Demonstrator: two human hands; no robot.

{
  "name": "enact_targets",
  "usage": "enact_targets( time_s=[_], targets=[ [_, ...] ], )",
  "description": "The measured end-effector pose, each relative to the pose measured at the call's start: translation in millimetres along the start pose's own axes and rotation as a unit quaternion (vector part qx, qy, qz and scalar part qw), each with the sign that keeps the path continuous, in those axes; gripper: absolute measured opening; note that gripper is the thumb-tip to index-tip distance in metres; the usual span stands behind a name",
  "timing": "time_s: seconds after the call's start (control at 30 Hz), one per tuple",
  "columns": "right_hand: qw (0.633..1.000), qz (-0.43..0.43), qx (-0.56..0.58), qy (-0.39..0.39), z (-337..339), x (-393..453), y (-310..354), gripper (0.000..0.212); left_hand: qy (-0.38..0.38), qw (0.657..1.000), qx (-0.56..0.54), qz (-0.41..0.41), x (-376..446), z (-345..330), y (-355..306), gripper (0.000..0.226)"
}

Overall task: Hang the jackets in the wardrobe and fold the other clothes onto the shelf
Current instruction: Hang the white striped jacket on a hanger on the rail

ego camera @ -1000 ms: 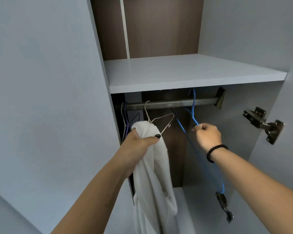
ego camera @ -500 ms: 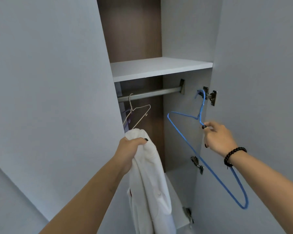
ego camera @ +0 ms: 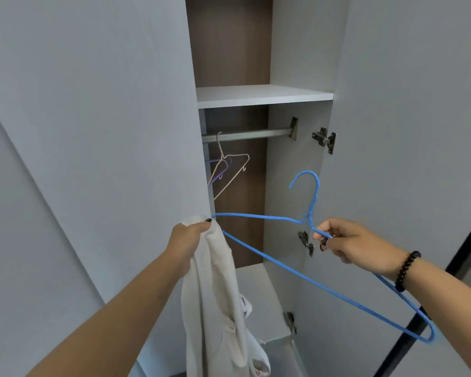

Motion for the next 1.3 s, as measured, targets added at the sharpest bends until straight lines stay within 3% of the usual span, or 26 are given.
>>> enact_targets(
  time_s=[0.1, 0.27, 0.37, 0.53, 0.7, 0.83, 0.9, 1.0, 1.1, 1.2, 1.3],
  targets=[
    [1.000, 0.020, -0.006, -0.009, 2, -11, -2, 0.018, -0.045, 0.999, 0.003, -0.001, -22, 15, 4, 0.026],
    [0.994, 0.102, -0.023, 0.043, -2, -44, -3, 0.014, -0.097, 0.995, -0.003, 0.010, -68, 33, 20, 0.005],
    [0.988, 0.128, -0.062, 0.056, -3, -66, -10, 0.020, -0.131, 0.991, -0.003, 0.003, -97, 39, 27, 0.008],
    [0.990, 0.087, -0.073, 0.086, -4, -101, -35, 0.025, -0.185, 0.983, 0.015, 0.001, -145, 52, 43, 0.014],
    [0.989, 0.102, -0.024, 0.104, -4, -126, -27, 0.025, -0.180, 0.980, 0.071, -0.037, -166, 53, 44, 0.024],
    [0.983, 0.125, 0.000, 0.131, -26, -134, -8, 0.022, -0.168, 0.982, 0.075, -0.032, -175, 46, 48, 0.018],
    [0.983, 0.139, -0.031, 0.114, -36, -131, -2, 0.025, -0.167, 0.982, 0.078, -0.025, -179, 49, 49, 0.017],
    [0.978, 0.172, -0.089, 0.077, -40, -126, 13, 0.008, -0.175, 0.981, 0.086, -0.015, -184, 66, 46, 0.015],
    [0.973, 0.200, -0.103, 0.058, -38, -124, 27, 0.013, -0.181, 0.979, 0.096, -0.007, -189, 93, 42, 0.008],
    [0.980, 0.173, -0.060, 0.074, -41, -124, 28, 0.017, -0.194, 0.975, 0.111, -0.008, -191, 115, 40, 0.007],
    [0.976, 0.178, -0.086, 0.087, -54, -123, 33, 0.016, -0.198, 0.970, 0.138, -0.021, -190, 116, 35, 0.009]
  ],
)
Point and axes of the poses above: each hand's wrist, its own x-axis towards the middle knuckle, its own z-axis out of the back of the hand, y = z × x, the point moved 8 cm from there along x, towards the middle knuckle, and after that the axes turned 3 degrees about -x, right-handed, at the moved point
